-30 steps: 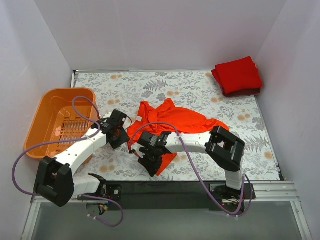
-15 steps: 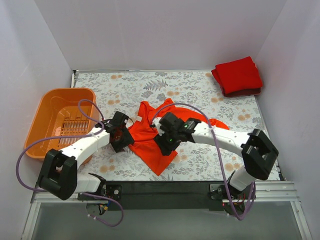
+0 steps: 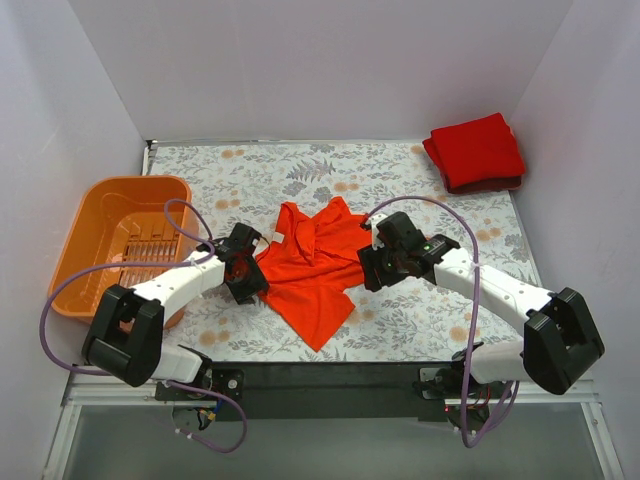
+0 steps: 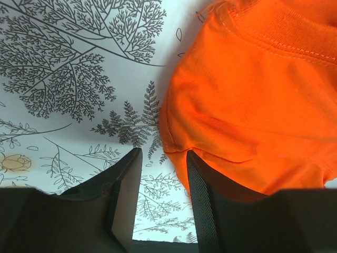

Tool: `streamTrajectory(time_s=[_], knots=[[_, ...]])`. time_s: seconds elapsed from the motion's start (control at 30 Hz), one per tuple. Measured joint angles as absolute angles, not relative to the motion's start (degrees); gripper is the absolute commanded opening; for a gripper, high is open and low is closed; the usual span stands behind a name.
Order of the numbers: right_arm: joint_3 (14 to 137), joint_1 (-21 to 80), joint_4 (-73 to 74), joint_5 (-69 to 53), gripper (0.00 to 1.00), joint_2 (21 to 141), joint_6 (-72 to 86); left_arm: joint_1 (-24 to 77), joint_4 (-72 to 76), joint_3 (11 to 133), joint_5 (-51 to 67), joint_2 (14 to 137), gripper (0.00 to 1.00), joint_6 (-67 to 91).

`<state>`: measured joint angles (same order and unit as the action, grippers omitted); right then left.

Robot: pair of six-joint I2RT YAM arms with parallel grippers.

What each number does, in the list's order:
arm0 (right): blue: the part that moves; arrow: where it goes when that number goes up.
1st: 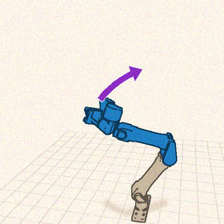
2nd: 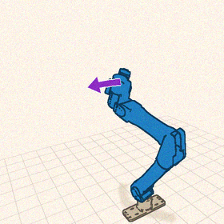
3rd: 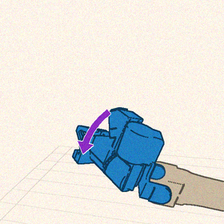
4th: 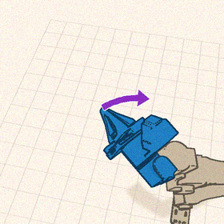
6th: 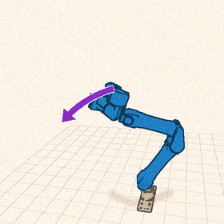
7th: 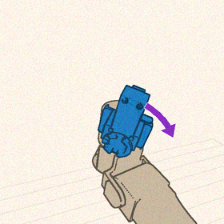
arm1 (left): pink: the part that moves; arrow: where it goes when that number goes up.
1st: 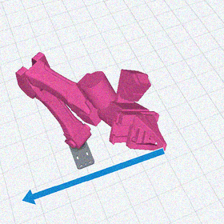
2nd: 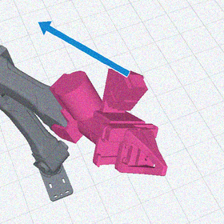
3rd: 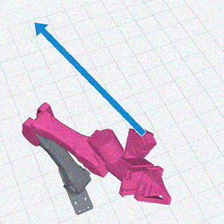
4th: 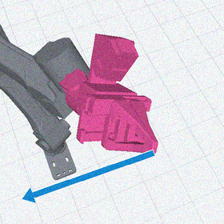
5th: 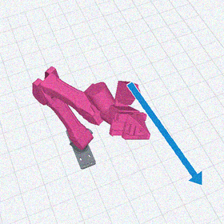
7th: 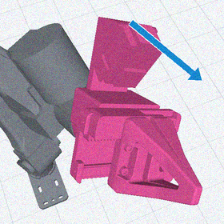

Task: Fold and stack the t-shirts
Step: Flatten the tshirt out

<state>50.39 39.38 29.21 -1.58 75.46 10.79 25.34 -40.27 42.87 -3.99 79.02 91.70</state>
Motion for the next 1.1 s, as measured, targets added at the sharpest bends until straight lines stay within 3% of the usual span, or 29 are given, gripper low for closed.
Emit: streamTrajectory(time_s=[0.73, 0.87, 1.03, 1.1], knots=[[46.1, 35.9, 25.8, -4.7, 0.63, 75.2, 10.3, 26.2, -40.3, 44.0, -4.9, 83.2, 0.38, 92.0], [46.0, 35.4, 25.4, -4.8, 0.63, 74.9, 10.2, 26.4, -40.3, 44.0, -5.1, 83.3, 0.28, 92.0], [46.0, 35.0, 25.1, -5.1, 0.63, 74.9, 10.1, 26.5, -40.1, 44.0, -5.1, 83.6, 0.02, 92.2], [45.9, 34.5, 25.1, -5.1, 0.63, 74.9, 10.2, 26.7, -40.0, 44.0, -5.1, 83.6, 0.00, 92.4]])
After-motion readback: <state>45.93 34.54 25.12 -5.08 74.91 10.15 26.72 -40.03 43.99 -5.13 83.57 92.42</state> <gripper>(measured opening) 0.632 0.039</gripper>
